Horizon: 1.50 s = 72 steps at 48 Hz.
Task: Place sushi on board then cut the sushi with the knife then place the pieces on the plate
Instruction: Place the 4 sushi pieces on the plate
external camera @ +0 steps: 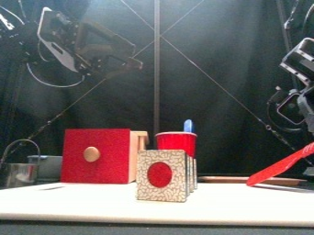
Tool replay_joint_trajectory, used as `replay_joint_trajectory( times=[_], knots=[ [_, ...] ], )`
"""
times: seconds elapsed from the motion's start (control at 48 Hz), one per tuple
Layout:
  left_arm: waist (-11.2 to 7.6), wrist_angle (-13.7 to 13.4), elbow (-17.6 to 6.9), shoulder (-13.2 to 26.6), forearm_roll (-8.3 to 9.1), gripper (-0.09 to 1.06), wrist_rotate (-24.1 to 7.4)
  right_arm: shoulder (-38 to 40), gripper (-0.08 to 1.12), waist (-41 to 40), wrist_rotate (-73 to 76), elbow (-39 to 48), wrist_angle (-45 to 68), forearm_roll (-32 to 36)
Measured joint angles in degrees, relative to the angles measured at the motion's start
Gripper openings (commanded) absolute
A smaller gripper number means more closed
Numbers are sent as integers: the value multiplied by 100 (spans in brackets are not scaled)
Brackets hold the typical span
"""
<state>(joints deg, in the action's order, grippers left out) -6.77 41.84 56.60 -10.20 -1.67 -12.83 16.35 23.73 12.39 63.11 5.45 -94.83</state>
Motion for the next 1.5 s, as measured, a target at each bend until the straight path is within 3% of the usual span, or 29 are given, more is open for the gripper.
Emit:
replay_joint_trajectory(
  times=[0.458, 0.771, 0.917, 1.167, 1.5],
  knots=[
    [0, -9, 9, 0, -9, 91, -18, -44, 67, 105, 0, 9, -316, 360],
    [0, 0, 9, -9, -9, 91, -9, -105, 86, 70, 0, 18, -457, 782],
    [0, -9, 9, 0, -9, 91, 0, -105, 87, -18, -18, 26, -466, 993],
    [9, -9, 18, 0, -9, 91, -9, -62, 87, -457, 9, -44, -633, 2171],
    [18, 0, -18, 9, -53, 91, -9, -26, 87, -888, 9, -378, -2092, 3384]
  ],
)
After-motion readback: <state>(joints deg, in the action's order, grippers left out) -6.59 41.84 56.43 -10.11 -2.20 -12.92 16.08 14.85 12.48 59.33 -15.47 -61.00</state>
